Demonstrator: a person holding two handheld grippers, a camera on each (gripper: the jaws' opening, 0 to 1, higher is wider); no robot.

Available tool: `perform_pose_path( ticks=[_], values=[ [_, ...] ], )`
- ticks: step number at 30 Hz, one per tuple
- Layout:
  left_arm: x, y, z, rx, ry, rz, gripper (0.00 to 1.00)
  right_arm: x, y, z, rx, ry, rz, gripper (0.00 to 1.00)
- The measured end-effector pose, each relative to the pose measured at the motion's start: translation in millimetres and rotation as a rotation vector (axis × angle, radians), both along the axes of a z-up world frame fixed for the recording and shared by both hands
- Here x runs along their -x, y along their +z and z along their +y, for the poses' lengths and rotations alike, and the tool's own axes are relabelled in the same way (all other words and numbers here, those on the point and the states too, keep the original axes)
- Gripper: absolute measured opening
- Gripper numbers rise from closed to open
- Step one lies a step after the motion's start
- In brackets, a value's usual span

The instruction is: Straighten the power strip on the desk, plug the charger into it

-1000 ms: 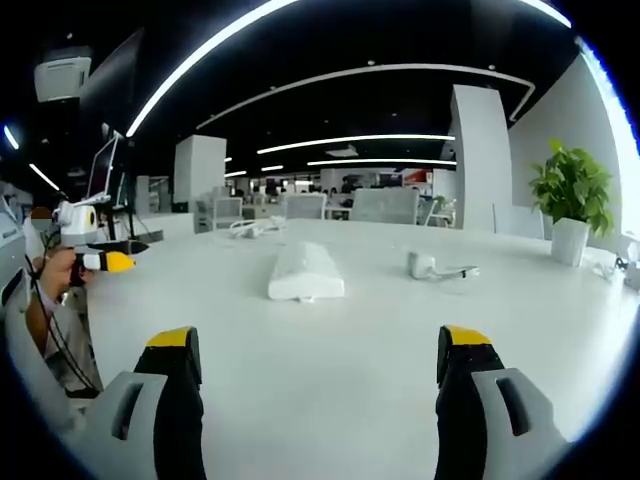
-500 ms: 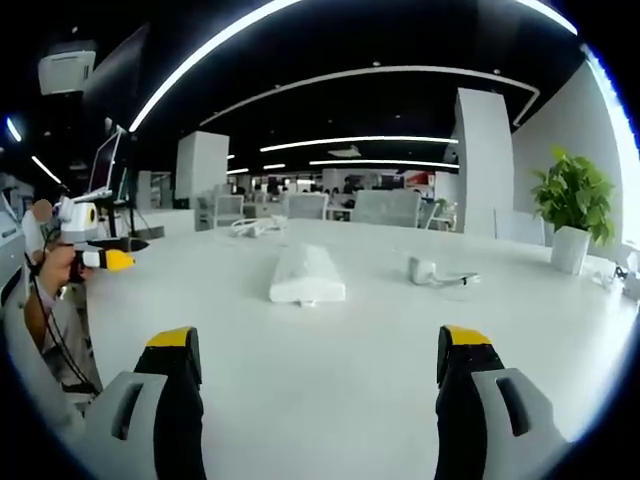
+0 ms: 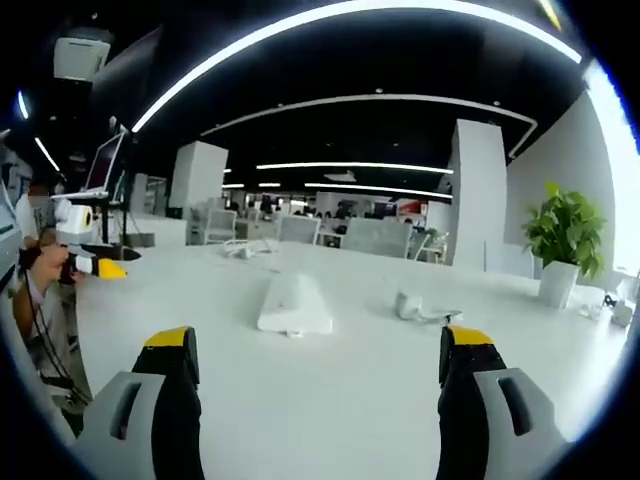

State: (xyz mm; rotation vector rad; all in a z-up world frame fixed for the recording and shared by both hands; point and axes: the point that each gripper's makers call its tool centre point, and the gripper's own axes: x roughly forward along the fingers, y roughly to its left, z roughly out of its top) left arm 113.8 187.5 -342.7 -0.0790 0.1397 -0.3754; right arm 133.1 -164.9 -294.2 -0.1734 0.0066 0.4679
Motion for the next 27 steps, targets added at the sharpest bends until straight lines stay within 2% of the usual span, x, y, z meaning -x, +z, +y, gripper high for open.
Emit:
perform_pose_path(
  ticks=[4, 7, 11, 14, 19, 27],
  values=[
    [-0.2, 0.4, 1, 0.0, -0.001, -0.002, 0.99, 2, 16.3, 18, 0.004, 0.108, -0.013, 1.0],
    [-0.2, -0.6, 1, 0.004, 0.0, 0.0, 0.99, 0, 25.5, 25, 0.008, 0.135, -0.009, 1.0],
    [-0.5, -2.3, 1, 0.009, -0.002, 0.003, 0.99, -2, 35.9, 43, -0.049, 0.206, 0.063, 1.0],
    [-0.6, -2.3, 0, 0.011, -0.004, 0.002, 0.99, -5, 48.8, 53, -0.079, 0.245, 0.059, 1.0],
    [-0.9, -2.6, 1, 0.012, -0.004, 0.003, 0.99, -16, 50.5, 65, 0.036, 0.27, 0.092, 1.0],
    [-0.2, -4.5, 3, 0.017, 0.0, 0.006, 0.99, -35, 49.2, 87, 0.155, 0.322, 0.156, 1.0]
  ],
)
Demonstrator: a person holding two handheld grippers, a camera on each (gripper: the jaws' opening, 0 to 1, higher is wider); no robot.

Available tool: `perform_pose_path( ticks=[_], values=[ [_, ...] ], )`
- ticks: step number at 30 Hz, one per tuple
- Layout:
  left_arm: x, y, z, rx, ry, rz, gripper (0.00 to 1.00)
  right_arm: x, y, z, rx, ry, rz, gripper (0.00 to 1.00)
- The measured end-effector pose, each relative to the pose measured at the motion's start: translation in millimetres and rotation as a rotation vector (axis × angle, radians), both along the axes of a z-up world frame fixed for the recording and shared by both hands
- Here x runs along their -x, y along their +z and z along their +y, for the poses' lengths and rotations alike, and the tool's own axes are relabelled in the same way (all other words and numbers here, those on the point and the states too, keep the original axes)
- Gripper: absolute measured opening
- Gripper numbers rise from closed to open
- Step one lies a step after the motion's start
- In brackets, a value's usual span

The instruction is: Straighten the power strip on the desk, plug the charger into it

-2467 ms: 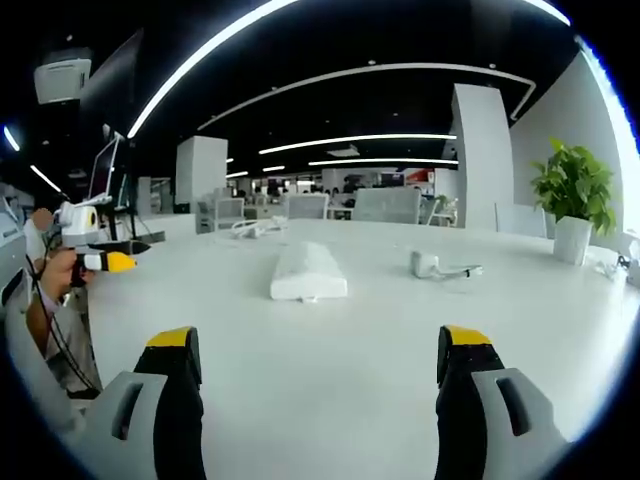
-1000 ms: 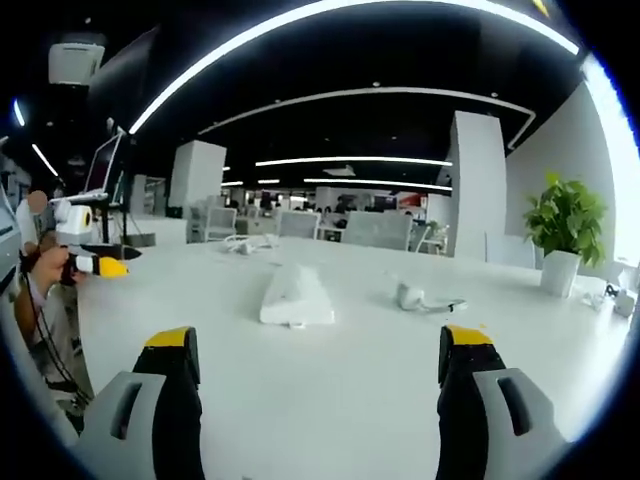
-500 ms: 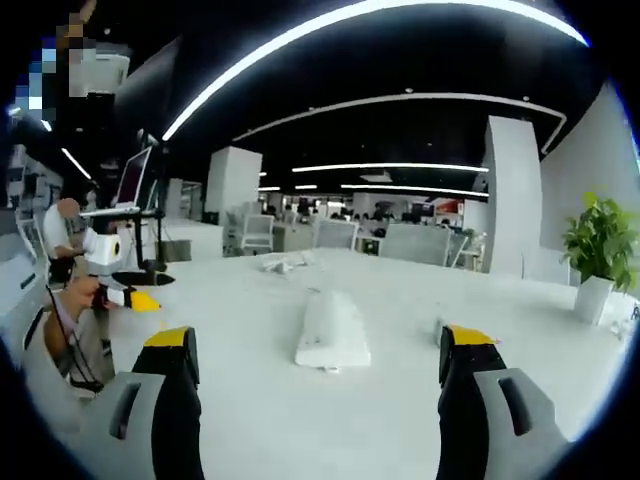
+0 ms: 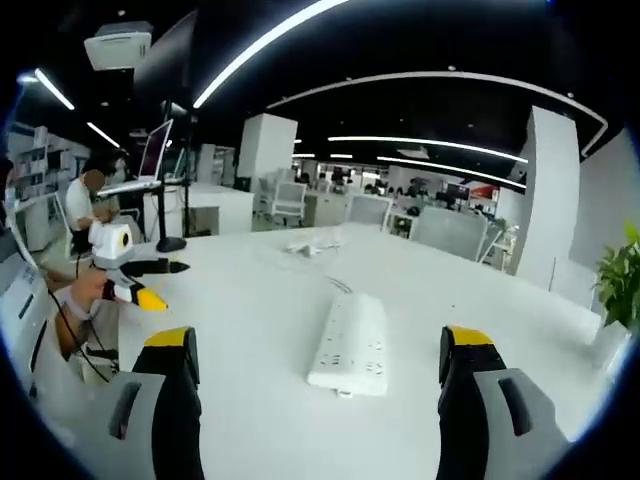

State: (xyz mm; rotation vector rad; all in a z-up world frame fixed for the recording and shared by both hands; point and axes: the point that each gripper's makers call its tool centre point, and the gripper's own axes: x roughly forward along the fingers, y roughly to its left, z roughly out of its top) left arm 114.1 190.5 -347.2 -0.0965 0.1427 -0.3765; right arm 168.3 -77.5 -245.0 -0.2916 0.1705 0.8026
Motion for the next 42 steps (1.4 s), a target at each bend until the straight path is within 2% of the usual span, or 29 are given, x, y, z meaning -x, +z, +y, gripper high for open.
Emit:
perform_pose_path(
  ticks=[3, 7, 11, 16, 23, 26, 30, 42],
  values=[
    [-0.1, 0.3, -1, 0.001, -0.001, -0.002, 0.99, -9, 1.8, 7, 0.017, 0.021, 0.021, 1.0],
    [-0.6, -0.3, -3, -0.003, -0.002, 0.0, 0.99, -16, 1.2, 17, -0.008, 0.062, 0.093, 1.0],
    [-0.8, 0.8, -6, -0.004, -0.008, -0.002, 0.99, -26, -4.2, 23, 0.029, 0.067, 0.13, 1.0],
    [-2.2, -0.8, -7, -0.016, -0.005, 0.006, 0.99, -39, -10.2, 31, 0.032, 0.08, 0.199, 0.98],
    [-3.0, 1.5, -12, -0.001, -0.012, 0.004, 0.99, -62, -38.4, 35, 0.114, 0.065, 0.326, 0.97],
    [-2.8, 2.3, -14, -0.004, -0.015, 0.002, 0.99, -72, -49.4, 36, 0.161, 0.055, 0.353, 0.97],
    [-2.3, 2.1, -14, -0.005, -0.016, 0.003, 0.99, -85, -58.7, 39, 0.186, 0.039, 0.384, 0.97],
    [-1.2, 0.8, -11, -0.001, -0.009, 0.005, 0.99, -98, -106.8, 29, 0.337, -0.04, 0.577, 0.93]
  ],
)
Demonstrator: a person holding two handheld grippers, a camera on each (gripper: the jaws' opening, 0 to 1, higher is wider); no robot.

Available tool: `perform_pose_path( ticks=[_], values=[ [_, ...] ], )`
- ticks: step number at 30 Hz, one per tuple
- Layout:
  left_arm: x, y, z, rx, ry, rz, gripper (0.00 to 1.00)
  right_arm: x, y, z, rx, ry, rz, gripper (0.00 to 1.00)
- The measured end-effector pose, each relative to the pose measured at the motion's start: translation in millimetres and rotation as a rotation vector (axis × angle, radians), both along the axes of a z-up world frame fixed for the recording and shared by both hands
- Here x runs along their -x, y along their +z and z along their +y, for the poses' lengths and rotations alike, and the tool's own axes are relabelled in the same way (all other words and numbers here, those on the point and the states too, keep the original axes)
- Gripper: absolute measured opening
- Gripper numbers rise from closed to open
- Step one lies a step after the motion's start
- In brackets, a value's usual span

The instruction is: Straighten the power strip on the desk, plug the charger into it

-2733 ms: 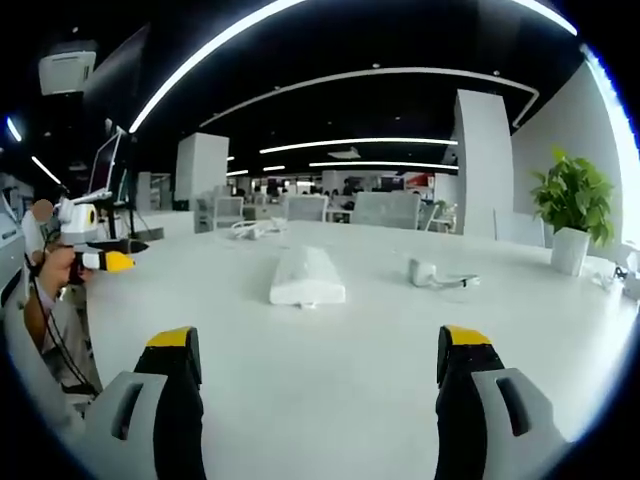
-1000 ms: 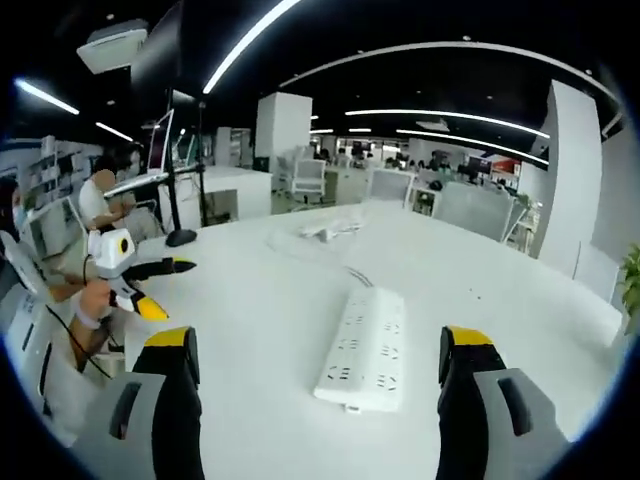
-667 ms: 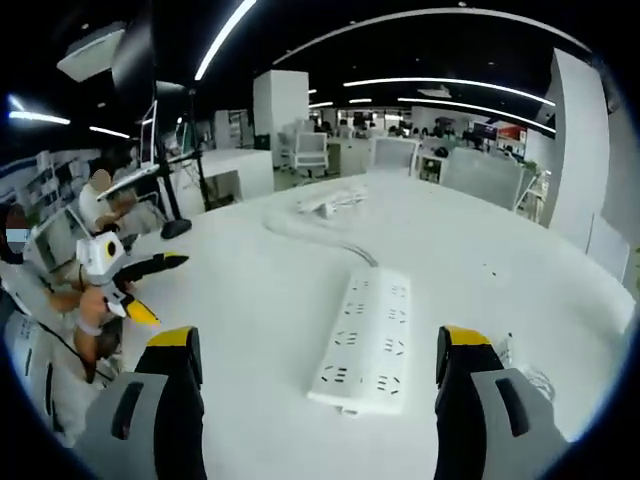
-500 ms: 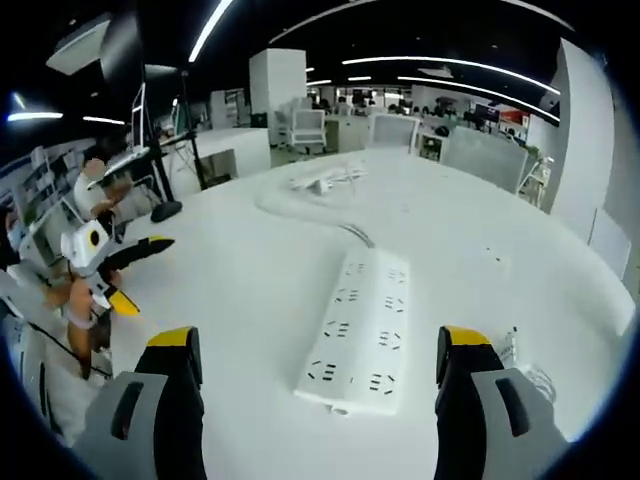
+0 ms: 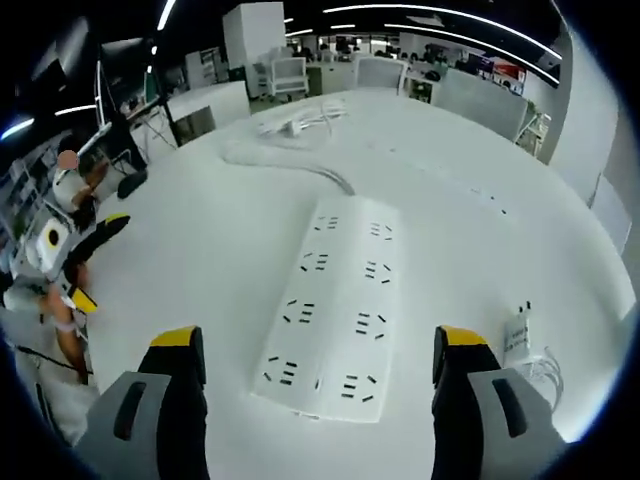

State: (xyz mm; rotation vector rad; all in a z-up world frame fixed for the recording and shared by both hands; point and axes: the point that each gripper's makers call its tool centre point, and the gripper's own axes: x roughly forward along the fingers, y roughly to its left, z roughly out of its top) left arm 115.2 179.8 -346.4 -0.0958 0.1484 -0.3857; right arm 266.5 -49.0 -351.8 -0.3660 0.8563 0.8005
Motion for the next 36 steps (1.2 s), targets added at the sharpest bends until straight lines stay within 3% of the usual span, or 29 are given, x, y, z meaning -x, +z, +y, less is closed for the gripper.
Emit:
perform_pose_path(
  ticks=[12, 17, 20, 36],
  values=[
    [0.5, 0.7, 2, 0.004, 0.004, -0.001, 0.99, -6, -24.2, -1, 0.146, -0.007, 0.109, 0.83],
    [0.3, 0.5, 0, 0.005, -0.002, 0.0, 0.99, -5, -28.3, -3, 0.196, -0.025, 0.161, 0.85],
    [0.4, 1.1, -1, 0.006, -0.006, -0.002, 0.99, -6, -28.3, -3, 0.233, -0.023, 0.151, 0.85],
    [1.6, 3.5, -4, 0.003, -0.013, -0.005, 0.99, -11, -33.0, -1, 0.254, -0.018, 0.189, 0.8]
  ],
)
